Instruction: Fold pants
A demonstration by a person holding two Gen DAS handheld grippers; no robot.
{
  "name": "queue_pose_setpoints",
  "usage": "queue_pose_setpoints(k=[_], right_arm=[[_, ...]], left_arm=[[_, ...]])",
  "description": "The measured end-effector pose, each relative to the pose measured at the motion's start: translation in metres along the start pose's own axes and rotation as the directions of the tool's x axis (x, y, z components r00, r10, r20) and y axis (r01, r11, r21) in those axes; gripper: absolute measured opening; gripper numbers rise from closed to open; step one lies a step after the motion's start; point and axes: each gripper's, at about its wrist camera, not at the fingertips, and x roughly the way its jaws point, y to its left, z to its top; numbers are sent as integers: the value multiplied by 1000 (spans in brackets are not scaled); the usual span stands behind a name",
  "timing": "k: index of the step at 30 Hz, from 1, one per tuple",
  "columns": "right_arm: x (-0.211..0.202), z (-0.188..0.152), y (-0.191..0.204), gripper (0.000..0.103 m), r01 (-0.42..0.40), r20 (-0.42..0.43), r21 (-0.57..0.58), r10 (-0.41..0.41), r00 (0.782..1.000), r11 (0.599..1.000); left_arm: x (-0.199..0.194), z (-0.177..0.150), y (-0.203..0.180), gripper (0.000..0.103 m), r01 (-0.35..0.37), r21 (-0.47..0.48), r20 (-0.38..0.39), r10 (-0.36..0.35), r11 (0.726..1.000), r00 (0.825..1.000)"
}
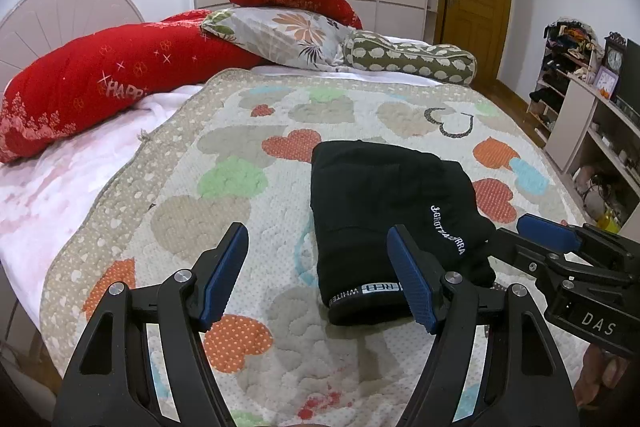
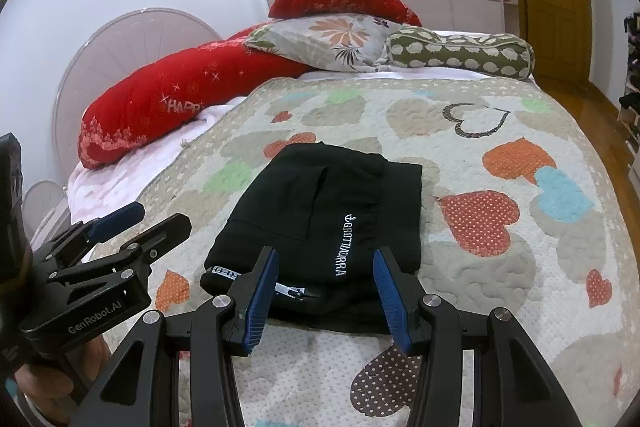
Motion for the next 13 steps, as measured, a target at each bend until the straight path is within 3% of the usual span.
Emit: queue_pose_setpoints(k=[13], right_arm=[[-2, -1, -6, 48, 8, 3, 11, -8, 1000, 1000]], left_arm=[[1, 0, 2, 72, 7, -7, 4, -7, 1000, 1000]])
